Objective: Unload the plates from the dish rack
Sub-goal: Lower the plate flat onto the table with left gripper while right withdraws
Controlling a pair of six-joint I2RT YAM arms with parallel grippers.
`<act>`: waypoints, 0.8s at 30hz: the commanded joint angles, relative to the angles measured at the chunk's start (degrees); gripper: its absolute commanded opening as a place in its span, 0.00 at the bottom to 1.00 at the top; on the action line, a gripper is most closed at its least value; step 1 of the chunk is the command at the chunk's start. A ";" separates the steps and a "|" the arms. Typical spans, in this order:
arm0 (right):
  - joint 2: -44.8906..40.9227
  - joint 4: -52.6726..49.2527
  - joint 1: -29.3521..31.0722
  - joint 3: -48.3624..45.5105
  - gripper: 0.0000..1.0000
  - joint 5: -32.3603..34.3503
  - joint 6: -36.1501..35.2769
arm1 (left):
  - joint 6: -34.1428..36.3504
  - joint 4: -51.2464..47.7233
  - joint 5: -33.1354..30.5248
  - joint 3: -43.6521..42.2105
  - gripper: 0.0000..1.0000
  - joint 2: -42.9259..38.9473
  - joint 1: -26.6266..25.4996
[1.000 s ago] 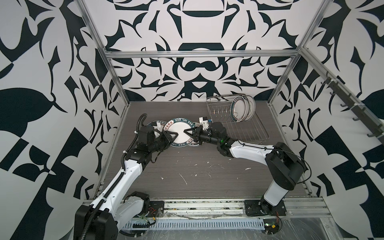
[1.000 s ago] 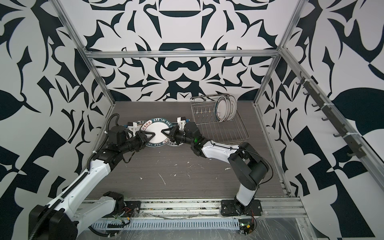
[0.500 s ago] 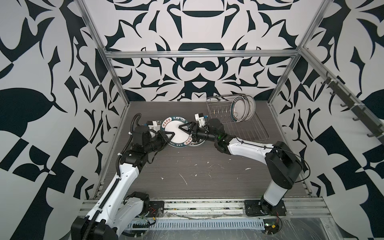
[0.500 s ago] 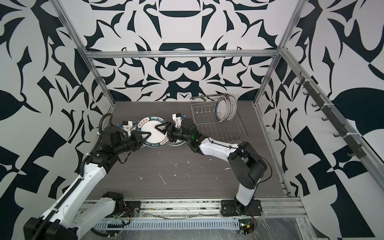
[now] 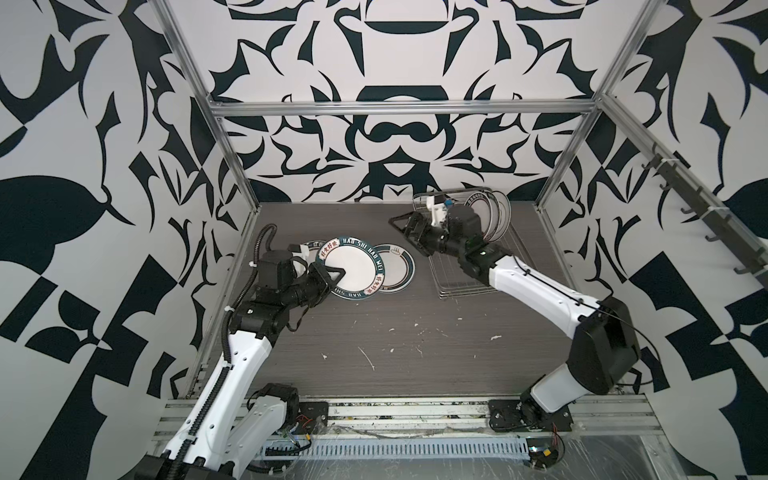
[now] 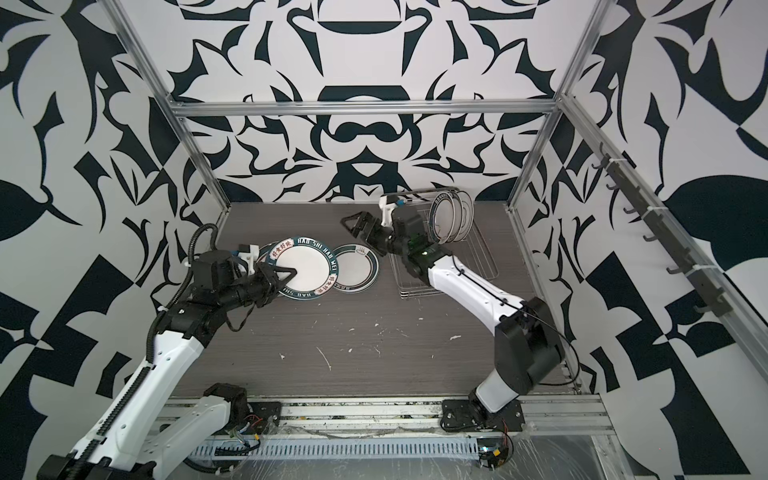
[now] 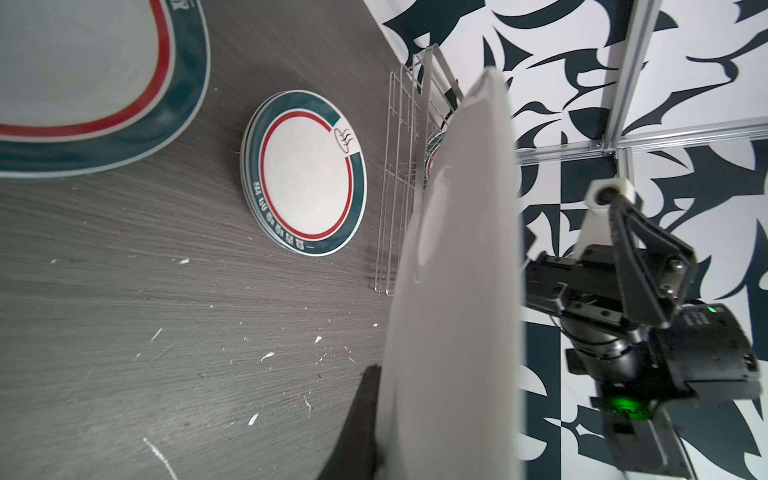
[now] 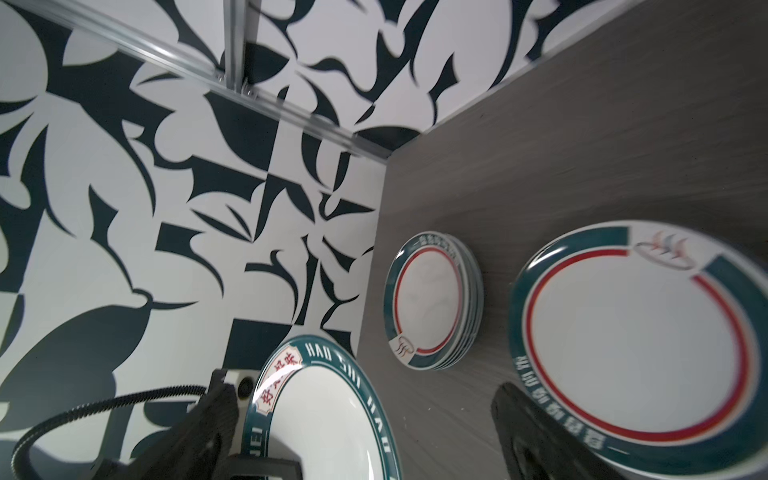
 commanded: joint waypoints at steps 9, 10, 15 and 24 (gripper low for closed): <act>-20.37 -38.94 -2.80 2.27 0.99 25.78 -19.63 | 6.18 -15.57 -2.59 6.28 0.09 7.00 0.36; -21.75 -40.58 -2.89 1.41 0.99 27.30 -19.98 | 6.76 -16.42 -2.56 6.67 0.09 8.13 0.36; -29.11 -44.69 -3.31 -3.82 0.99 35.18 -19.99 | 7.22 -15.07 -2.10 7.59 0.10 14.75 0.36; -35.74 -46.87 -3.44 -11.61 0.99 36.68 -19.16 | 7.25 -11.82 -2.24 13.94 0.12 26.78 -1.01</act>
